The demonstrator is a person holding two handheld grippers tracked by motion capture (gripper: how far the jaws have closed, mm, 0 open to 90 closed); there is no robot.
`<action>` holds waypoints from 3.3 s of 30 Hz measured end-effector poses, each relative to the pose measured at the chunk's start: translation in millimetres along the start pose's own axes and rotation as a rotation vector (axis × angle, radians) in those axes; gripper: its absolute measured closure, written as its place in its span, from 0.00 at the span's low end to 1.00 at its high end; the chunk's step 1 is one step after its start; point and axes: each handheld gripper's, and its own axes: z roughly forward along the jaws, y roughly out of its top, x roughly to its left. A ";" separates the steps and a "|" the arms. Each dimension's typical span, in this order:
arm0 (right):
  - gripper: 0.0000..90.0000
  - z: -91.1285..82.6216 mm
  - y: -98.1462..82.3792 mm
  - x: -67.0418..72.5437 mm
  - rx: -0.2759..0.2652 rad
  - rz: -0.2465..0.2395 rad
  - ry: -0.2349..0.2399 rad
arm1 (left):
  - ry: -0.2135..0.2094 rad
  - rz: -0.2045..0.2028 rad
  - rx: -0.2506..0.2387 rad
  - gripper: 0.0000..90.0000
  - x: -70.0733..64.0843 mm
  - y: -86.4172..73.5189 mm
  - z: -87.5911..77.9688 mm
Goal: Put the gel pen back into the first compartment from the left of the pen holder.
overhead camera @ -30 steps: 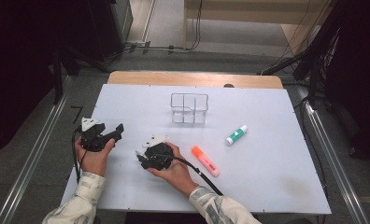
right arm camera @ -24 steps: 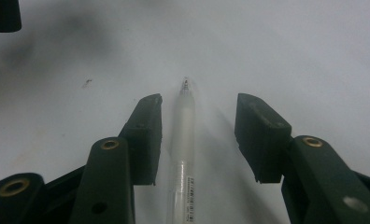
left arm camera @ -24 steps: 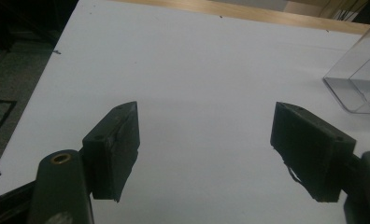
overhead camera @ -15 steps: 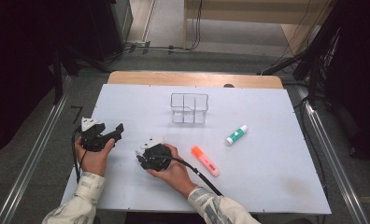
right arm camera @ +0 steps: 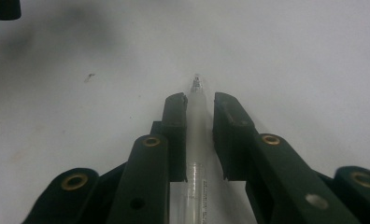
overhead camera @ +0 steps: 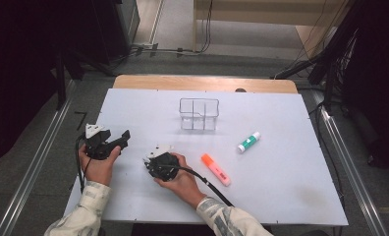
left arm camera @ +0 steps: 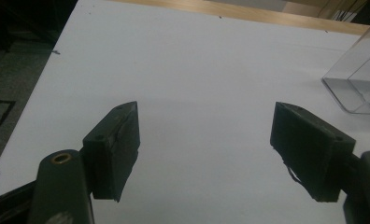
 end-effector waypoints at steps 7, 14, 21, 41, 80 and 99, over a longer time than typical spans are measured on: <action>0.87 0.0 0.2 0.0 0.002 0.005 0.007 | -0.001 0.003 0.001 0.27 0.0 -0.1 0.0; 0.87 0.0 0.6 -1.7 0.003 0.025 0.017 | -0.001 0.001 0.000 0.28 0.0 0.0 0.0; 0.88 -6.8 4.7 -6.8 -0.011 0.041 0.004 | -0.001 0.000 0.003 0.28 0.0 -0.3 0.3; 0.88 -41.3 18.4 -45.7 -0.066 0.099 -0.040 | -0.002 -0.001 0.002 0.28 0.0 -0.1 0.2; 0.88 -87.9 61.8 -139.2 -0.195 0.245 -0.215 | -0.003 -0.002 -0.002 0.28 -0.6 -0.1 1.1; 0.88 -71.2 95.3 -161.8 -0.197 0.249 -0.222 | -0.013 0.004 0.007 0.28 -1.2 -0.7 1.5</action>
